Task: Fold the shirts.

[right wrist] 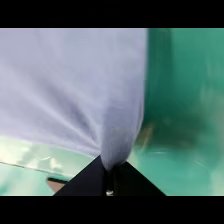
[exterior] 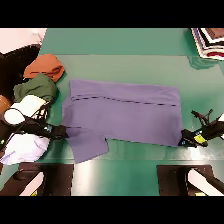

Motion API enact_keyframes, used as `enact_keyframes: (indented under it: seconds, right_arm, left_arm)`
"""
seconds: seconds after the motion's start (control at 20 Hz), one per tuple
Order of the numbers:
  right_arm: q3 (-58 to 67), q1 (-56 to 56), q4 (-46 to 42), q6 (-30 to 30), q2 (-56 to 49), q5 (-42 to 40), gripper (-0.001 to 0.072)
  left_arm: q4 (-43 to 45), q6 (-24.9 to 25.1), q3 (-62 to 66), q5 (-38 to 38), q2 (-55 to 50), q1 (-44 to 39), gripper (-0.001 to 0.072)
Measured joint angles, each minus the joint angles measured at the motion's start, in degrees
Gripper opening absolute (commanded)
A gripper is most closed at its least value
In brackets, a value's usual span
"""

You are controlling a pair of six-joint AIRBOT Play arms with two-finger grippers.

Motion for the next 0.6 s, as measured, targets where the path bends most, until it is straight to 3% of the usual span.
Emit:
enact_keyframes:
  seconds: [0.3, 0.6]
  right_arm:
    - [5.5, 2.0, -6.2, 0.5, 11.6, 6.3, 0.0011]
    - [19.1, 8.6, -7.1, 1.4, 2.5, 2.4, 0.0012]
  left_arm:
    - [1.9, -5.3, 2.7, -10.3, 10.1, 0.0, 0.0024]
    - [2.1, -3.1, 10.9, 0.3, 0.1, 0.0, 0.0026]
